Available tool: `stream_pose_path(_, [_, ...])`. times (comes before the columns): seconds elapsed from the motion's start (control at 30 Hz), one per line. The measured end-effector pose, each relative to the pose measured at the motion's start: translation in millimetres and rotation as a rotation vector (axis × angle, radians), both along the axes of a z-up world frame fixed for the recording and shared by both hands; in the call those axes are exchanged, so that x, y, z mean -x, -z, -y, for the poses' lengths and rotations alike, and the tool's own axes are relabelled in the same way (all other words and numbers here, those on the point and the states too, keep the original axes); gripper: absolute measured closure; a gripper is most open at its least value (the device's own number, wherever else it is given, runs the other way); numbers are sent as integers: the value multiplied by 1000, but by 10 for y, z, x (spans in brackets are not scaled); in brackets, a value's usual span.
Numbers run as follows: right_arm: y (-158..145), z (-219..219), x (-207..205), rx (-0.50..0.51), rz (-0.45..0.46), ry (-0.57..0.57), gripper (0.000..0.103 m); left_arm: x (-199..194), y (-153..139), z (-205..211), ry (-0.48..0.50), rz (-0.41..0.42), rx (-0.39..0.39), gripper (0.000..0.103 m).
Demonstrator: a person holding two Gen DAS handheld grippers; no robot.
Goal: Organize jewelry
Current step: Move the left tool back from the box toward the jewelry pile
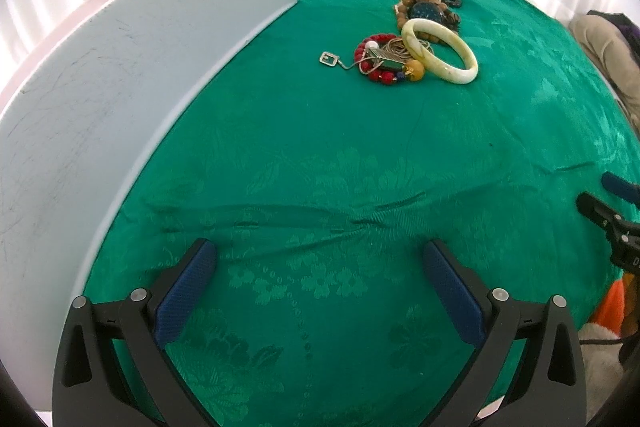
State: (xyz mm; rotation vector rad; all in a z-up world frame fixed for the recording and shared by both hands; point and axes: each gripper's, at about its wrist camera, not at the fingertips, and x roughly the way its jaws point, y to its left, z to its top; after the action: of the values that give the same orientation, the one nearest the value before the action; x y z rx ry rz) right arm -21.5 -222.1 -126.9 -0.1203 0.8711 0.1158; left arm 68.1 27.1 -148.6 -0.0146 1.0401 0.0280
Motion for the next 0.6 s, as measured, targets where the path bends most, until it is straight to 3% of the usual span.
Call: stream_pose_path(0.6, [-18, -15, -27, 10, -38, -17, 15, 4, 9, 12, -1, 3, -1, 0])
